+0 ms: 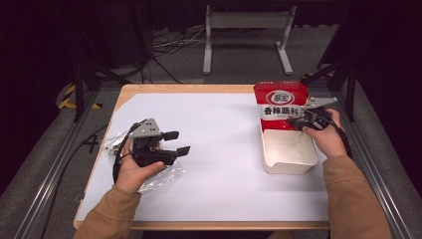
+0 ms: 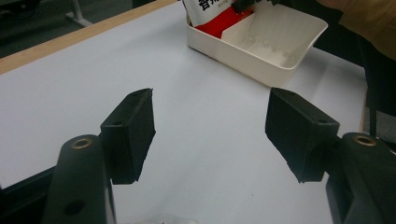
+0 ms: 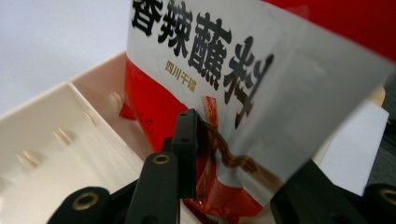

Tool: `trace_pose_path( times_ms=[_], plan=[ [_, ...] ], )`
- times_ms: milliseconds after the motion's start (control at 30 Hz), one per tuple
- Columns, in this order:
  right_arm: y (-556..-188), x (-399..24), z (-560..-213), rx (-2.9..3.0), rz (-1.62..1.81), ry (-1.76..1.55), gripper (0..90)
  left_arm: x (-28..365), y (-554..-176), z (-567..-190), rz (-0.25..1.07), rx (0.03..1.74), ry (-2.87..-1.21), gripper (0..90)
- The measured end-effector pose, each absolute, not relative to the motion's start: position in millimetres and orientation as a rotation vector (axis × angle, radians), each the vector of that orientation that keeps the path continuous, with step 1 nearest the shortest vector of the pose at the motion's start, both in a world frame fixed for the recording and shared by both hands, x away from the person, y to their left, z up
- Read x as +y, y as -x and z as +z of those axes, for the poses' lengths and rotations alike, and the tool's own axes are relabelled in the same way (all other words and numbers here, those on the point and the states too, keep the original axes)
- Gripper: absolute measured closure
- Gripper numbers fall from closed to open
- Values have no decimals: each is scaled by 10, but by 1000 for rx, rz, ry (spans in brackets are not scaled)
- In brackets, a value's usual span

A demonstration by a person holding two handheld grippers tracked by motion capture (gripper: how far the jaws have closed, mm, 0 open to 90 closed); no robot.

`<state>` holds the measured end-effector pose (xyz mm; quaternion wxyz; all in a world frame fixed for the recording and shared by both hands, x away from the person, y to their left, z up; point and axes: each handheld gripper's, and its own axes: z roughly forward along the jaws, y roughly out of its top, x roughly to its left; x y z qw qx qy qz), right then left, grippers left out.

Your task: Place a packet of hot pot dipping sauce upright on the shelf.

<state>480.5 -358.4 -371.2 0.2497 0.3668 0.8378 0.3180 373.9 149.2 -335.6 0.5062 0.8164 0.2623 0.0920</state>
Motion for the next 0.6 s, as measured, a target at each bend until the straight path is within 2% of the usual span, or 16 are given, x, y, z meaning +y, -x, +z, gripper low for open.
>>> trace_pose_path(
  times_ms=[167,367,500,600],
  plan=[
    [-4800,-3563,-3747,2292,812,-1037,644,1496,-3744,-3361,219,637,-1968,337],
    [-4742,-3647,-3617,2203,884,-1054,606,1483,-3753,-3374,211,637,-1973,335],
    [-4701,-3708,-3556,2195,931,-1069,755,1474,-3761,-3383,218,637,-1977,334],
    [-4705,-3676,-3569,2202,894,-1064,792,1472,-3760,-3385,216,638,-1979,334]
  ],
)
